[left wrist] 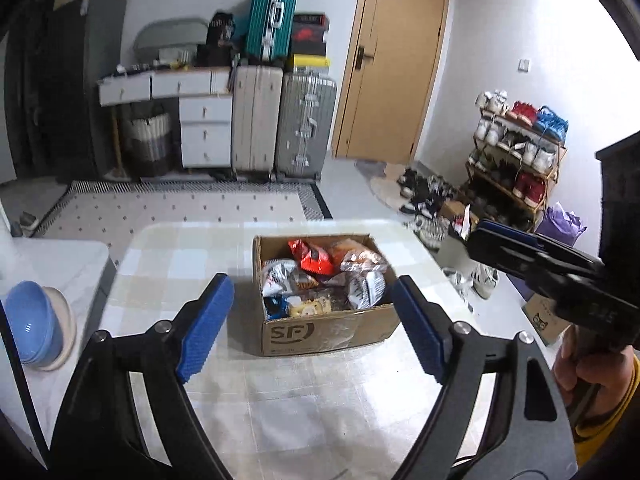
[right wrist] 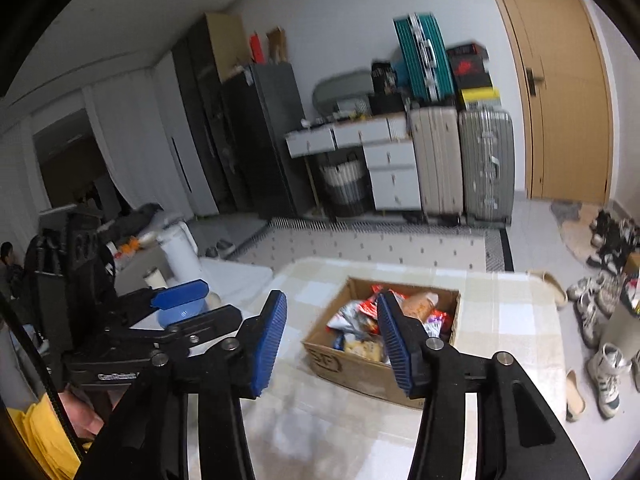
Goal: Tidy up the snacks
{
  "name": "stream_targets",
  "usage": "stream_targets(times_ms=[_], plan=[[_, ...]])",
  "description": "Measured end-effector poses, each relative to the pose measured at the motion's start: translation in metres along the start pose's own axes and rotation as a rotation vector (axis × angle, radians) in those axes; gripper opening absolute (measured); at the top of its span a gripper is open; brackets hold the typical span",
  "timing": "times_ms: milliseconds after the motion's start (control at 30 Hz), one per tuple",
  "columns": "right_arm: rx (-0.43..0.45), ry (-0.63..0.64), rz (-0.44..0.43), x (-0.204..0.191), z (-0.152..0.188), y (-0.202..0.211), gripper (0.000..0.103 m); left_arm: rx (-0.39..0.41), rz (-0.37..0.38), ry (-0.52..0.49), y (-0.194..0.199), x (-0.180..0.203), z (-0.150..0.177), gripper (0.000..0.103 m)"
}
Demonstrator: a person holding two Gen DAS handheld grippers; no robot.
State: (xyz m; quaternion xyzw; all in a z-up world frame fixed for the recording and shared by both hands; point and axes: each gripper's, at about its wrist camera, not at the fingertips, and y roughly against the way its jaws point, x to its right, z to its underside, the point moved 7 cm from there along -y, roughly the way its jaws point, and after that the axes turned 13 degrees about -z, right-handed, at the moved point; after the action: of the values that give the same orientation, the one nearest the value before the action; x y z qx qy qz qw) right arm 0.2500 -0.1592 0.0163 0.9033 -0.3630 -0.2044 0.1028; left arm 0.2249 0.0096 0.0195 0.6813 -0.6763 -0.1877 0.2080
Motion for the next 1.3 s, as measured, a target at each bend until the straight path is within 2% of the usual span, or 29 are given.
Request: stream_targets(times_ms=[100, 167, 300, 333, 367, 533, 733, 800, 1000, 1133, 1300], plan=[[0.049, 0.043, 0.013, -0.025, 0.001, 0.031, 0.053, 0.054, -0.032, 0.007, 0.037, -0.004, 0.000, 0.082], [0.070, 0.070, 0.032, -0.037, 0.004, 0.047, 0.070, 0.084, -0.026, 0.033, 0.063, -0.007, 0.001, 0.084], [0.130, 0.126, 0.048, -0.063, 0.017, 0.082, 0.076, 0.132, -0.055, 0.045, 0.105, -0.010, 0.010, 0.090], [0.142, 0.133, 0.052, -0.067, 0.020, 0.088, 0.080, 0.154, -0.070, 0.045, 0.117, -0.011, 0.014, 0.094], [0.163, 0.138, 0.059, -0.071, 0.025, 0.097, 0.085, 0.168, -0.087, 0.044, 0.126, -0.012, 0.016, 0.103], [0.234, 0.131, 0.076, -0.082, 0.046, 0.128, 0.093, 0.246, -0.139, 0.030, 0.170, -0.022, 0.030, 0.103], [0.322, 0.142, 0.094, -0.082, 0.072, 0.157, 0.101, 0.294, -0.172, 0.067, 0.195, -0.046, 0.053, 0.103], [0.332, 0.160, 0.117, -0.080, 0.081, 0.161, 0.102, 0.308, -0.159, 0.078, 0.192, -0.052, 0.062, 0.103], [0.304, 0.160, 0.147, -0.057, 0.106, 0.138, 0.102, 0.285, -0.199, 0.051, 0.156, -0.061, 0.096, 0.103], [0.273, 0.116, 0.167, -0.029, 0.130, 0.111, 0.102, 0.272, -0.220, 0.038, 0.110, -0.061, 0.117, 0.103], [0.234, 0.088, 0.200, 0.006, 0.159, 0.075, 0.102, 0.215, -0.218, 0.053, 0.051, -0.060, 0.134, 0.103]])
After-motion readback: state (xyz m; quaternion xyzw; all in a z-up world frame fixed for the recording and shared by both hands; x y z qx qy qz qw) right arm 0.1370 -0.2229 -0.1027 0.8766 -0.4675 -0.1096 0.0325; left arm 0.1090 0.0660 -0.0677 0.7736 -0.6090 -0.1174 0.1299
